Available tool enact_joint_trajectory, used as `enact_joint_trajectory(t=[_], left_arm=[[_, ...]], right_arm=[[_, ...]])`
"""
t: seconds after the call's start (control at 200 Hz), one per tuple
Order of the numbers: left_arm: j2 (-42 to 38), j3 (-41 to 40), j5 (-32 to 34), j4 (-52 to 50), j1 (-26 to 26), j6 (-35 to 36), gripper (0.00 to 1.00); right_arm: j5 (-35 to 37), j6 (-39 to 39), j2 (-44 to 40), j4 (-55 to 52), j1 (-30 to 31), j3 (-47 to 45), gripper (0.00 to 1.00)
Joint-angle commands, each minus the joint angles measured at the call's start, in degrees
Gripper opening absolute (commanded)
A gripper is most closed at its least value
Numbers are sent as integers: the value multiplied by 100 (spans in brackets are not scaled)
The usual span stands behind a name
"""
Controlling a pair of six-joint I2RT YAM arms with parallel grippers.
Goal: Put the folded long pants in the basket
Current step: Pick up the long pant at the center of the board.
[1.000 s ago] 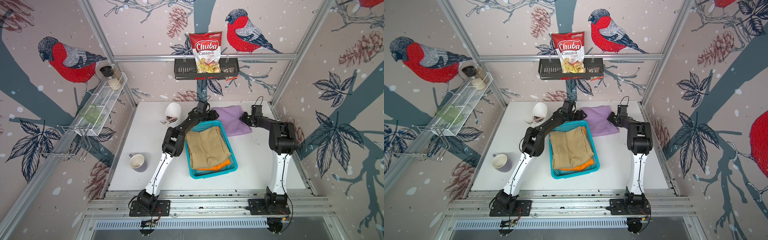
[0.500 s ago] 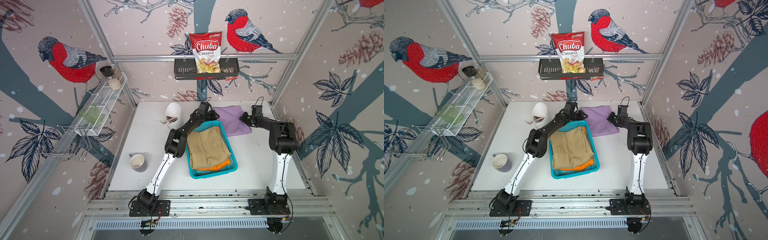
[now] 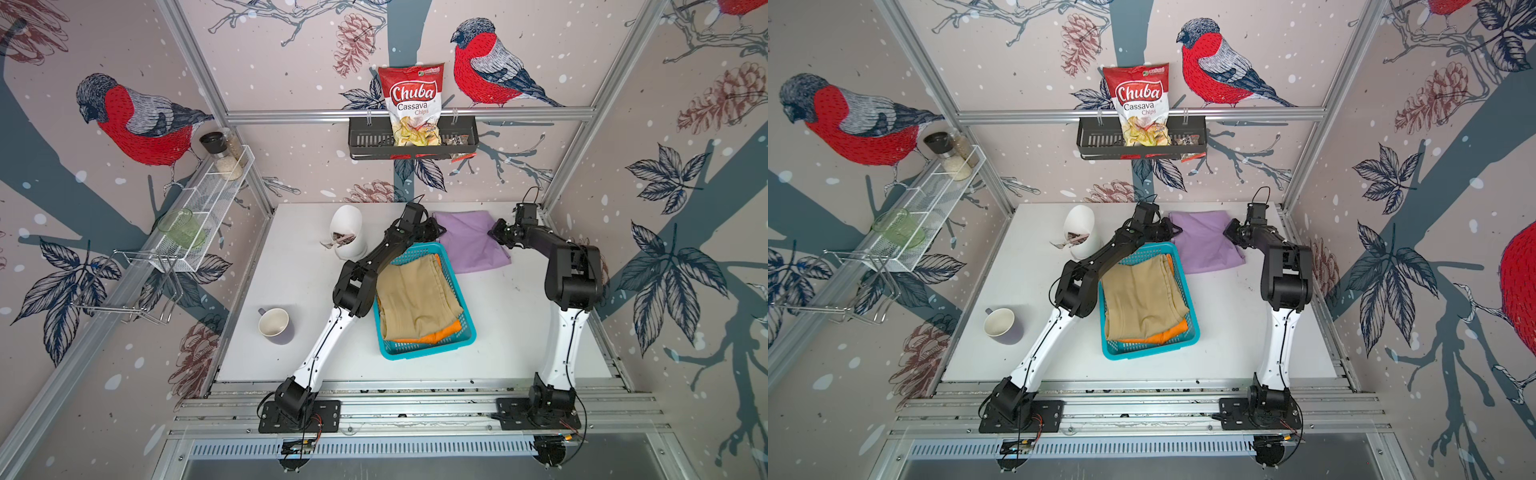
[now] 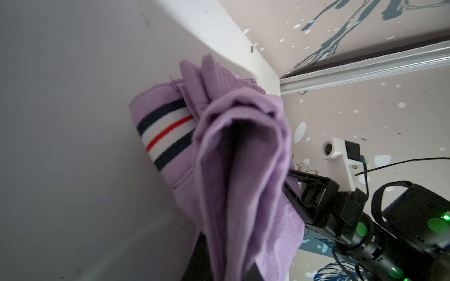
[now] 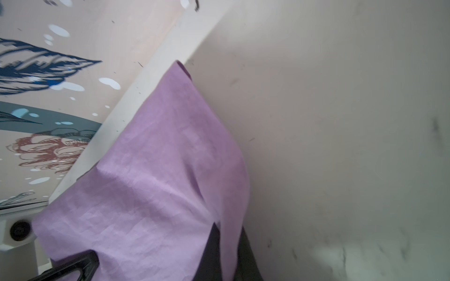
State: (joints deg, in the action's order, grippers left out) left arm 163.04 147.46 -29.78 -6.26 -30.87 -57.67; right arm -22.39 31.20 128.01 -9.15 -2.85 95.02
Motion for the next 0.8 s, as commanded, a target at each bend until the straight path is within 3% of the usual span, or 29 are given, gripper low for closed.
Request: enact_joint_trajectory(t=[0.0,0.555,0.795], left_arm=[[-306,90,55,607,-12,-293,0],[-942,296,-135,995,92,-799,0],[-1404,217,-475,381,20,-572,0]], right_arm=[[-121,-53,-258,-66,-133,189,0],[-362,-256,-979,-653,-312,776,0],[-371,-535,-1639,-1161,-254,770,0]])
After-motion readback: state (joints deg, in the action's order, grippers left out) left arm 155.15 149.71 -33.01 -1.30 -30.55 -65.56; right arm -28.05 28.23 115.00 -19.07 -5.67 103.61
